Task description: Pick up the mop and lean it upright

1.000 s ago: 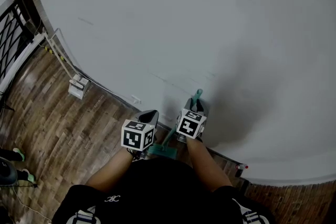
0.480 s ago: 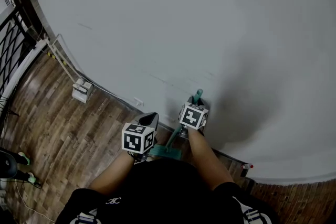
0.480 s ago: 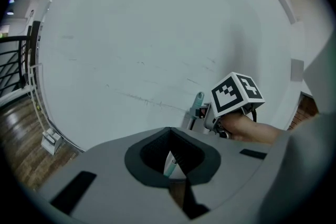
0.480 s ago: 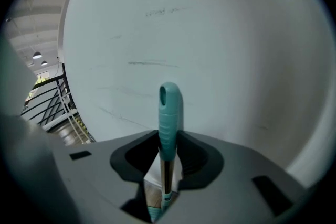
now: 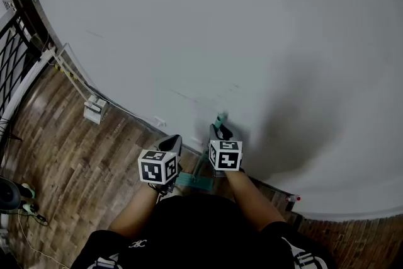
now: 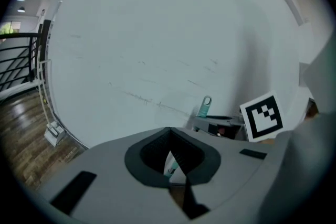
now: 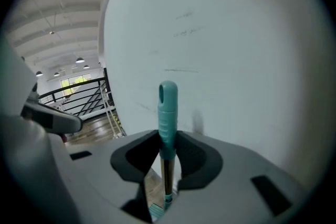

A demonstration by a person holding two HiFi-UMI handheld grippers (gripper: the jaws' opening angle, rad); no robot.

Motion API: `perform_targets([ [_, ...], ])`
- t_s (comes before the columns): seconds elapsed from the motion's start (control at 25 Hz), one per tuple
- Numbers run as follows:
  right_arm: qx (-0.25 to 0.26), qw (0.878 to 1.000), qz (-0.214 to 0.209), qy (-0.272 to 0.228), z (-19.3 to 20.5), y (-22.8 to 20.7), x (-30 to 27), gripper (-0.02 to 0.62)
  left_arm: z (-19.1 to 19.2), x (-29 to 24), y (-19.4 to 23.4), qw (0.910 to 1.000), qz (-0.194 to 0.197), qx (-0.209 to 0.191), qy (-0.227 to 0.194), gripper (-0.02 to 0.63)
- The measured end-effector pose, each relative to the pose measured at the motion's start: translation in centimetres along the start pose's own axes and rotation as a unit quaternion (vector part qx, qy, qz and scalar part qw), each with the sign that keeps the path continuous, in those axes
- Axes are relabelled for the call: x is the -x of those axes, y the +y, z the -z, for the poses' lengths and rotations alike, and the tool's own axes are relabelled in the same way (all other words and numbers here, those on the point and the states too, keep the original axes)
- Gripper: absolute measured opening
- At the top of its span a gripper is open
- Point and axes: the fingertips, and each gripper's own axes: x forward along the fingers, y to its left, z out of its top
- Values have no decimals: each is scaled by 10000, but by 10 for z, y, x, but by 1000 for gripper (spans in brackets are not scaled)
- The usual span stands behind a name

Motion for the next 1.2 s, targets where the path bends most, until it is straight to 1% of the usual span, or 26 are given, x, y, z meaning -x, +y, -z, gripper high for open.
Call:
perform_targets([
  [0.08,83,9996,-250,-79,4,0,9,110,2,-1,-9,10000,-59,45,-44,-5],
  [0.2,119,9985,-502,-164,7,-7,20,110,8,1,-22,9999,-124,78,-77,-5],
  [0.4,204,9946,-1013,-115,17,-11,36,112,23,7,-36,9989,-360,254,-149,-3],
  [0.56,322,9904,-1340,-103,20,-9,50,112,30,17,-50,9984,-488,236,-164,-5],
  [0.68,413,9874,-1521,-136,20,-4,59,112,33,30,-58,9975,-611,250,-238,-5],
  [0.84,555,9833,-1721,-185,23,7,65,112,40,45,-60,9948,-939,13,-386,-5],
  [0.88,564,9828,-1749,-197,24,10,65,112,42,47,-60,9943,-976,14,-425,-5],
  [1.04,616,9810,-1825,-218,28,17,68,114,46,52,-62,9946,-849,320,-495,-5],
  [1.2,674,9800,-1859,-237,30,22,71,114,52,55,-66,9950,-853,271,-442,-5],
])
